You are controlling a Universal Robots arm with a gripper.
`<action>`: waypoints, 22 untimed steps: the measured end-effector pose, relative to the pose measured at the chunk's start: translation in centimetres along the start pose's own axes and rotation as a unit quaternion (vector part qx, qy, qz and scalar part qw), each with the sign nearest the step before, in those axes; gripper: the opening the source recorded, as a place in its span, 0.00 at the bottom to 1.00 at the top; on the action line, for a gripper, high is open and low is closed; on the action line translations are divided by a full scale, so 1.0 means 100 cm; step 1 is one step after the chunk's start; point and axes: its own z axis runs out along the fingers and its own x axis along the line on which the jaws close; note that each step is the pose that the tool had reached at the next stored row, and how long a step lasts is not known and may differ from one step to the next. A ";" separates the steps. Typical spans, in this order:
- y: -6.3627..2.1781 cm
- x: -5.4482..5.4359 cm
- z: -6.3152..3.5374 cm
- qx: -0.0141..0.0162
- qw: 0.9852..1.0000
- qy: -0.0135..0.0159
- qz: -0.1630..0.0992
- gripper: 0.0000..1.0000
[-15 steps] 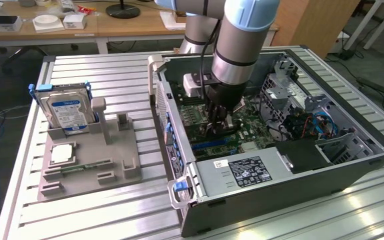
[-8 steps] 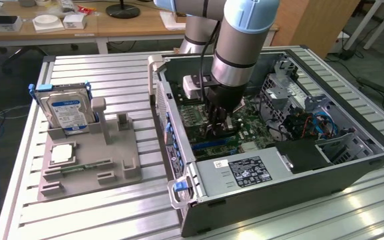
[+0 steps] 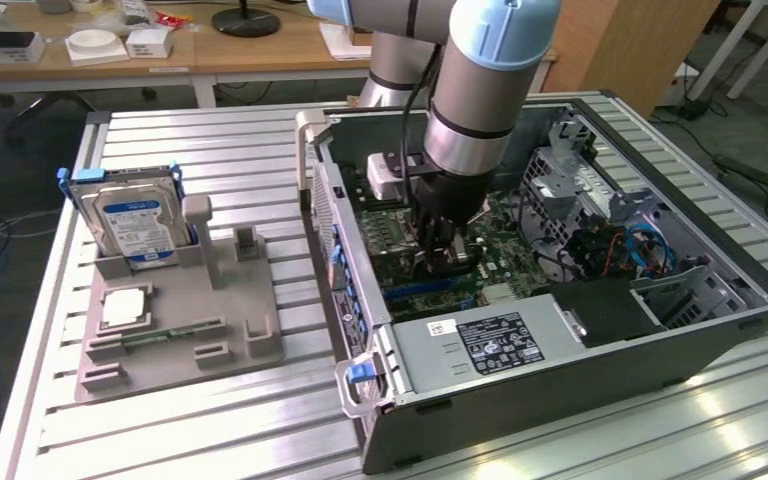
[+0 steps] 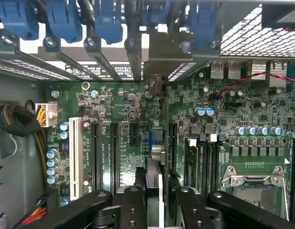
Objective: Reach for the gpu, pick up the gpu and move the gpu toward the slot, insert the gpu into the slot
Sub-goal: 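Insert the gpu into the slot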
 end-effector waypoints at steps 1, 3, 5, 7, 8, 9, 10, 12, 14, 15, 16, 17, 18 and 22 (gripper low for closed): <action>-0.0012 0.000 0.0005 0.000 1.000 0.000 0.000 0.28; -0.0021 0.000 0.0012 0.000 1.000 0.000 0.000 0.28; -0.0021 0.000 0.0012 0.000 1.000 0.000 0.000 0.28; -0.0016 0.000 0.0015 0.000 1.000 0.000 0.000 0.28; -0.0009 0.000 0.0018 0.000 1.000 0.000 0.000 0.28; 0.0001 0.000 0.0020 0.000 1.000 0.000 0.000 0.28; 0.0013 0.000 0.0021 0.000 1.000 0.000 0.000 0.28; 0.0028 0.000 0.0025 -0.001 1.000 0.000 0.000 0.28; 0.0032 0.000 0.0027 -0.001 1.000 0.000 0.000 0.28; 0.0033 0.000 0.0028 -0.001 1.000 0.000 0.000 0.28; 0.0033 0.000 0.0030 -0.002 1.000 0.000 0.000 0.28; 0.0034 0.000 0.0031 -0.002 1.000 0.000 0.000 0.28; 0.0035 0.000 0.0032 -0.002 1.000 0.000 0.000 0.28; 0.0038 0.000 0.0034 -0.004 1.000 0.000 0.000 0.28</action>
